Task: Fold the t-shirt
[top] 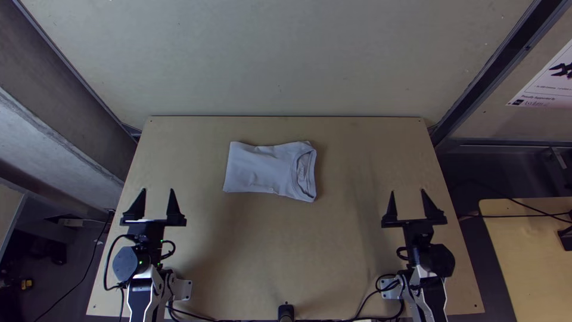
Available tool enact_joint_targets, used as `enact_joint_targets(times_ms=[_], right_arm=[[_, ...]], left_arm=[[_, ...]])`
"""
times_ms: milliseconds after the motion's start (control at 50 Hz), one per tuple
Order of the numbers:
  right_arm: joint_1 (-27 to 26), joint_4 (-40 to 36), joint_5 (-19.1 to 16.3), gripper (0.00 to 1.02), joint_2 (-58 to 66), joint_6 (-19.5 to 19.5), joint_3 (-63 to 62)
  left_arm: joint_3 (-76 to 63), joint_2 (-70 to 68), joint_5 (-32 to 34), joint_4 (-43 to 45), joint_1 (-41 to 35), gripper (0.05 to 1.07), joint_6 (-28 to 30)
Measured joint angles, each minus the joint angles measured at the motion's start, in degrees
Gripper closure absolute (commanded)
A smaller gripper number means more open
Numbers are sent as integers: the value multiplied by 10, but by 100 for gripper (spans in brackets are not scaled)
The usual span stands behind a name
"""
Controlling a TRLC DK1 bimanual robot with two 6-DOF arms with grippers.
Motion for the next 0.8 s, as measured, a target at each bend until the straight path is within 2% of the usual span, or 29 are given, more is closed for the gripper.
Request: enact_joint_targets(times_ms=[100, 240, 800], right_arm=[[0, -39, 0, 4, -1, 2, -1], [3, -75, 0, 4, -1, 8, -1], [3, -75, 0, 4, -1, 9, -1]], left_arm=[[0, -3, 0, -15, -1, 10, 0], [0, -3, -2, -121, -1, 10, -3], [0, -3, -3, -122, 1, 10, -3]])
